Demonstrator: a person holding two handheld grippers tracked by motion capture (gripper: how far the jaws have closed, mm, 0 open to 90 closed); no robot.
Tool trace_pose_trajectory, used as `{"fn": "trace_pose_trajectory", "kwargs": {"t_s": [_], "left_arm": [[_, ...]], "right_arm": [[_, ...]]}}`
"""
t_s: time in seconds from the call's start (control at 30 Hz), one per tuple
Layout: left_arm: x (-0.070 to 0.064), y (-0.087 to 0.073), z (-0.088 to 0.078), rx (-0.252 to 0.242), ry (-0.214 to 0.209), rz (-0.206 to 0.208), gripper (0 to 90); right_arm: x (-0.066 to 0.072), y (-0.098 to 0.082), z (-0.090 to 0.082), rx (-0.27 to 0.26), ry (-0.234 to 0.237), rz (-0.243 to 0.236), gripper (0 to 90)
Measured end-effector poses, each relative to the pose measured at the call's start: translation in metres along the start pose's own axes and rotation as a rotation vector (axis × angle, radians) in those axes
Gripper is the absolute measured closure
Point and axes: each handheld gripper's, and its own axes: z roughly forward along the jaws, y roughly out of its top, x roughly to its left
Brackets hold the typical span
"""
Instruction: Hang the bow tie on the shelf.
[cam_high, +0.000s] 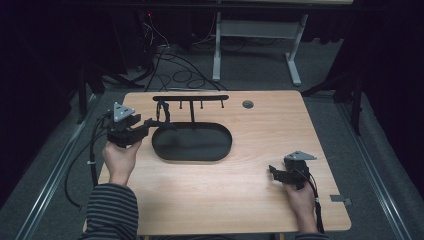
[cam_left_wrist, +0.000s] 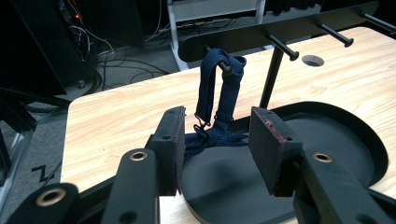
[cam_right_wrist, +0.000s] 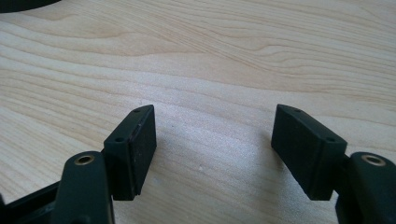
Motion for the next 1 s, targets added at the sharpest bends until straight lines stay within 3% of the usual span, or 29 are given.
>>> {"fn": "trace_pose_trajectory", "kwargs": {"t_s": [1.0], "left_arm": [[-0.002, -0.017, -0.015, 0.000, -0.028, -0.026, 56.0]], "right_arm": [[0.000, 0.000, 0.000, 0.000, 0.001, 0.000, 32.4]]}}
